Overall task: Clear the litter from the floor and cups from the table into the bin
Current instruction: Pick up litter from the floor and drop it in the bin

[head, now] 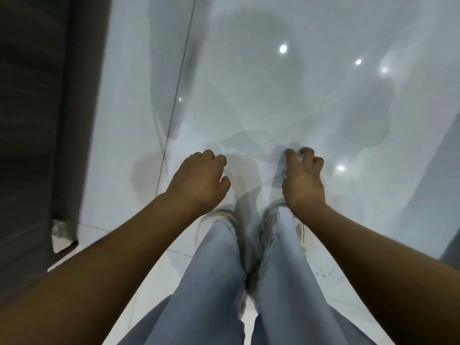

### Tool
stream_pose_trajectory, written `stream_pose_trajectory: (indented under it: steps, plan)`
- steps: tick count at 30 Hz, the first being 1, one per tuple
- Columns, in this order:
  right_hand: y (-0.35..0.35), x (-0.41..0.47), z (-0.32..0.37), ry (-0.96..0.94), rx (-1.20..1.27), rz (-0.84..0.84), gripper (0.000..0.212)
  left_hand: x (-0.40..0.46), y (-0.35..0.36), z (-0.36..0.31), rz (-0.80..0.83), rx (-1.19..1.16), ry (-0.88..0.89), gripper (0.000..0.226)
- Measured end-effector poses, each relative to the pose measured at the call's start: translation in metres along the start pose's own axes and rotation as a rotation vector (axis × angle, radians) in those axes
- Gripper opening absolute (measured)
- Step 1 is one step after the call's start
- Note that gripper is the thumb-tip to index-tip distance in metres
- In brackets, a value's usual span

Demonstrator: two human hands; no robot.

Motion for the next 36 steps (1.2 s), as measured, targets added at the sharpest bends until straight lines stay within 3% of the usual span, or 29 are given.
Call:
stream_pose_trajectory:
  steps: [4, 8, 14, 21, 26, 36]
  plan:
    - [-0.010, -0.024, 0.008, -0.018, 0.050, 0.079, 0.048, -0.016, -0.005, 0.003, 0.004, -0.025, -0.029, 0.035]
    - [-0.048, -0.066, 0.033, -0.083, 0.082, 0.115, 0.046, -0.058, -0.024, 0.001, 0.019, -0.078, -0.071, 0.034]
    - [-0.127, -0.154, 0.085, -0.152, 0.080, 0.138, 0.043, -0.166, -0.068, -0.012, 0.044, -0.013, 0.003, 0.035]
    - [-0.190, -0.269, 0.150, -0.151, 0.113, 0.125, 0.048, -0.291, -0.114, -0.005, 0.029, -0.080, -0.097, 0.035]
    - [-0.190, -0.347, 0.181, -0.191, 0.107, 0.136, 0.051, -0.363, -0.115, 0.009, -0.021, -0.103, -0.163, 0.035]
    - [-0.127, -0.501, 0.198, -0.307, -0.006, 0.158, 0.050, -0.517, -0.040, 0.013, -0.082, -0.236, -0.301, 0.035]
Point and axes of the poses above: each hand's wrist, its own x-axis towards the middle knuckle, its own y-axis out of the palm, z = x × y, the point moved 1 cm from there along x, towards the middle knuckle, and after that the axes turned 15 degrees about x, right-handed, at the moved point
